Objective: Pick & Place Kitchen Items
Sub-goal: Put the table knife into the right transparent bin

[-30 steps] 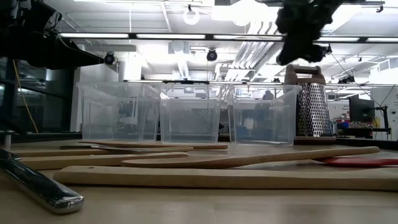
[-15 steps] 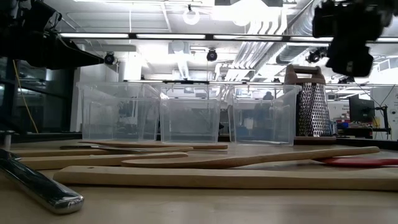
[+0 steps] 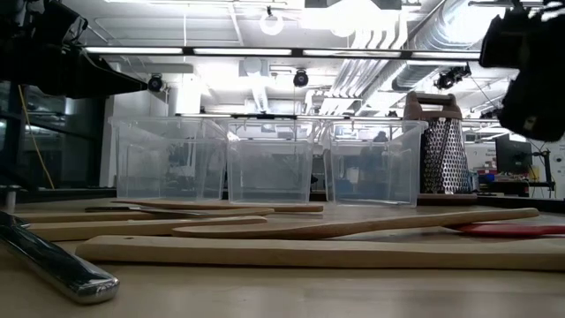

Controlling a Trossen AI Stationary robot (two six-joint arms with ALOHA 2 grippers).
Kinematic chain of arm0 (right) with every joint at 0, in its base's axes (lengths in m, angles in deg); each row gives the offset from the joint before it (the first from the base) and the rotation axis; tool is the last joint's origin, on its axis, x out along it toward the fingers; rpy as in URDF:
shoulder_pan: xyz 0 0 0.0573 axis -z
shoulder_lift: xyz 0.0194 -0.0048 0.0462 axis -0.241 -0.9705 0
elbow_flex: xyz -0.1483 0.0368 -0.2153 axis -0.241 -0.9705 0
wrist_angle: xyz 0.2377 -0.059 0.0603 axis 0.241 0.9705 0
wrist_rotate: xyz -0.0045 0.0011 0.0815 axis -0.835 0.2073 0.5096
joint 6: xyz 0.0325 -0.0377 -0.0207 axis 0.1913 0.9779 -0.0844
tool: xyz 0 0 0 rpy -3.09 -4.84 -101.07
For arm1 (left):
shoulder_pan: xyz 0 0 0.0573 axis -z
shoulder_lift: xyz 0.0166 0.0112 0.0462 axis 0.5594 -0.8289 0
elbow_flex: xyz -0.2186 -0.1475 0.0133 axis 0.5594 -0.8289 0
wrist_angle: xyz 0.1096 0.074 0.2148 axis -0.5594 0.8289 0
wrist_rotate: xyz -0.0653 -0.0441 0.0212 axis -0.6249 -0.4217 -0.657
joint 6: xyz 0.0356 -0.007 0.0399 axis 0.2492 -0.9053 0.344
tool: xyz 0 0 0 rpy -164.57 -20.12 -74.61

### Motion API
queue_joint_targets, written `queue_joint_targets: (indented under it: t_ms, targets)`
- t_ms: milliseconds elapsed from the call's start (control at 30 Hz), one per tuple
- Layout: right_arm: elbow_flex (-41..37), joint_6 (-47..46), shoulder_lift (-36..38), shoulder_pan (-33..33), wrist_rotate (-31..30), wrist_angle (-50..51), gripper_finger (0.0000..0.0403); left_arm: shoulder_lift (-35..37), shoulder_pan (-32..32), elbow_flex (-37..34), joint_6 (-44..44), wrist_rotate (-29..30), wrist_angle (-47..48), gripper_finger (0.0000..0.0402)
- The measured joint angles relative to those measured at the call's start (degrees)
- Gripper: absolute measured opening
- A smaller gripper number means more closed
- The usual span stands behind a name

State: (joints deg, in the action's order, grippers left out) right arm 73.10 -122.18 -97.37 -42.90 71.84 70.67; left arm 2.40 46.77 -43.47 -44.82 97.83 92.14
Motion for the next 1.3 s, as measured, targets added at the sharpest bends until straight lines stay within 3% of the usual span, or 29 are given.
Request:
queue_joint_targets:
  t_ms: [200, 367, 600, 867, 1100, 1300]
  targets:
    - [-9.17, -0.38, 0.0, 0.05, 3.0, -18.46, 0.0042, -0.01, 0.01, 0.0, -0.01, -0.01, 0.0, 0.0388]
    - [-13.38, 3.42, 0.24, 0.07, -1.54, -29.04, 0.0011, 0.01, 0.02, 0.01, -0.01, 0.0, 0.0, 0.0388]
    - [-17.53, 8.77, 0.24, 0.48, -6.98, -39.11, 0.0008, 0.0, 0.02, 0.0, -0.01, -0.01, 0.0, 0.0388]
    - [-18.09, 22.8, 0.88, 1.25, -10.99, -48.51, 0.0004, 0.01, 0.02, 0.0, -0.01, 0.0, -0.01, 0.0388]
    - [-18.09, 28.25, 0.87, 1.43, -16.58, -50.13, 0.0005, 0.0, 0.01, 0.01, 0.0, -0.01, 0.0, 0.0388]
    - [-18.11, 30.44, 0.87, 4.18, -11.36, -51.1, 0.0003, 0.01, 0.0, 0.01, -0.01, 0.0, 0.0, 0.0388]
